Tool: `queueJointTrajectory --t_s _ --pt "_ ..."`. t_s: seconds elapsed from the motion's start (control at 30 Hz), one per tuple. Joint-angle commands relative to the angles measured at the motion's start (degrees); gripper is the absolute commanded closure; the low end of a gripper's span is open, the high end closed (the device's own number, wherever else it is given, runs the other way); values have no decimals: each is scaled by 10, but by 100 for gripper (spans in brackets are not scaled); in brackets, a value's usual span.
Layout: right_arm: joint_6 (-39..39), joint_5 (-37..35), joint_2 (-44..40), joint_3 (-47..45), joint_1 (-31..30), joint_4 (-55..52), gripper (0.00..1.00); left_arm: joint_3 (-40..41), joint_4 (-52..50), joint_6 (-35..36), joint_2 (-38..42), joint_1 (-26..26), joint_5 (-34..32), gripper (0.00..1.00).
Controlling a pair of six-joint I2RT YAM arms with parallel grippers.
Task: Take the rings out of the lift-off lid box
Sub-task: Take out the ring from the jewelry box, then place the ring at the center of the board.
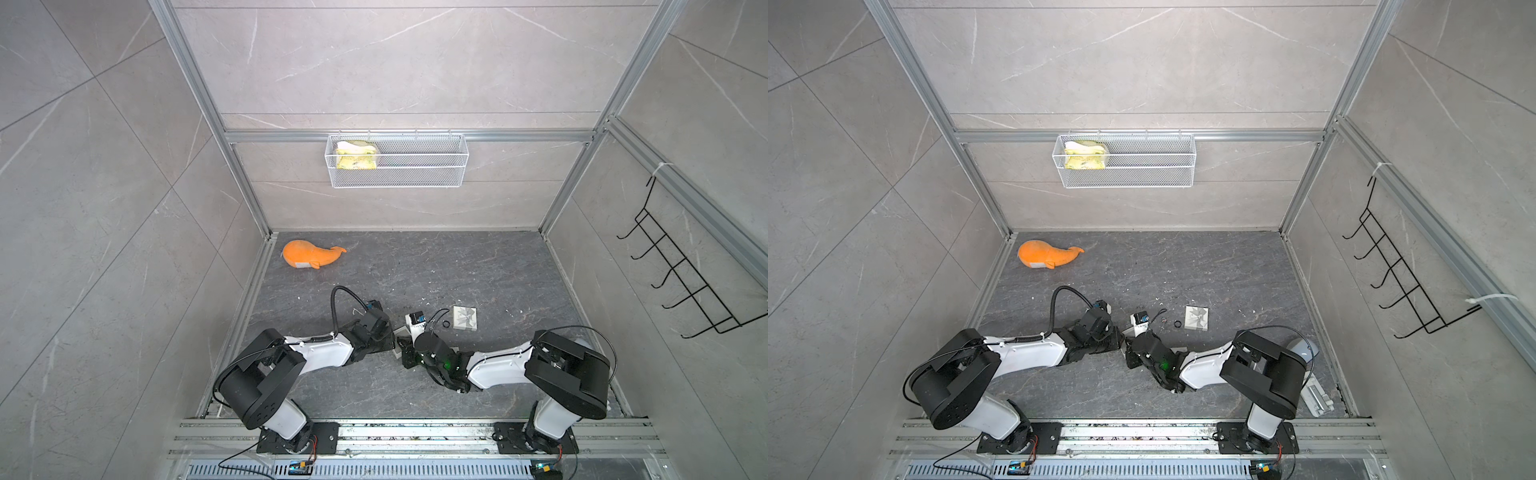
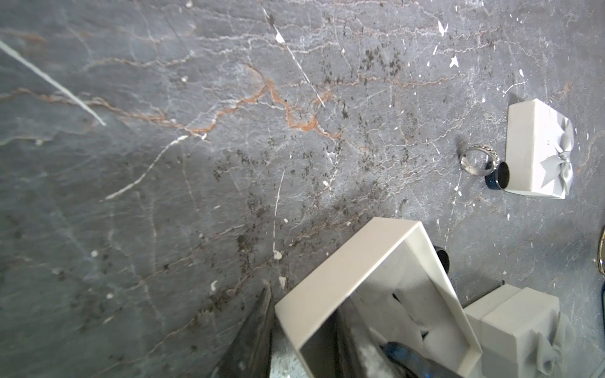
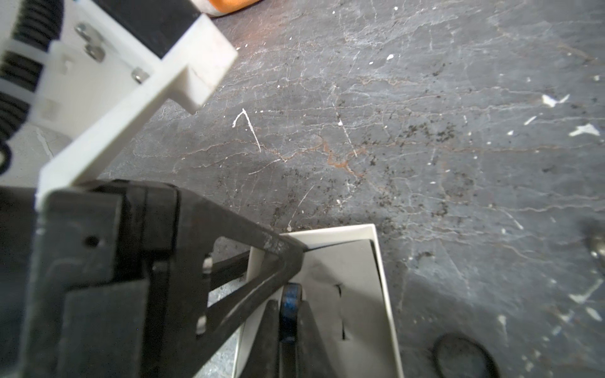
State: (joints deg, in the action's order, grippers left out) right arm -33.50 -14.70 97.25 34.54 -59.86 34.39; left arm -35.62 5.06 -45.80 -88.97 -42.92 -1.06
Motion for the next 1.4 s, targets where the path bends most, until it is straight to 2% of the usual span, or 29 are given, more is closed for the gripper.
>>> queueJointTrajectory --t_s 0.0,0.33,0.43,0.57,0.63,0.77,0.93,1.37 --pt "-8 -25 -17 -12 3 37 100 34 -119 12 -44 -2 -9 68" --pt "-2 -50 -26 -22 2 42 100 26 -128 18 -47 -6 -10 69" --pt "-6 -76 -58 -9 4 -31 100 25 -145 19 -34 -6 -19 68" --pt "-21 -99 -96 50 14 -218 100 20 -178 28 -5 -6 -38 56" --pt "-19 -56 -100 69 32 -264 100 16 -192 34 8 -6 -45 49" --pt "-35 -34 -86 114 56 -360 100 4 -220 44 29 -5 -65 41" --pt "-28 25 -46 158 95 -432 100 0 -252 53 68 -5 -84 30" --pt "-20 58 10 210 128 -499 99 -14 -307 62 173 -5 -97 1"
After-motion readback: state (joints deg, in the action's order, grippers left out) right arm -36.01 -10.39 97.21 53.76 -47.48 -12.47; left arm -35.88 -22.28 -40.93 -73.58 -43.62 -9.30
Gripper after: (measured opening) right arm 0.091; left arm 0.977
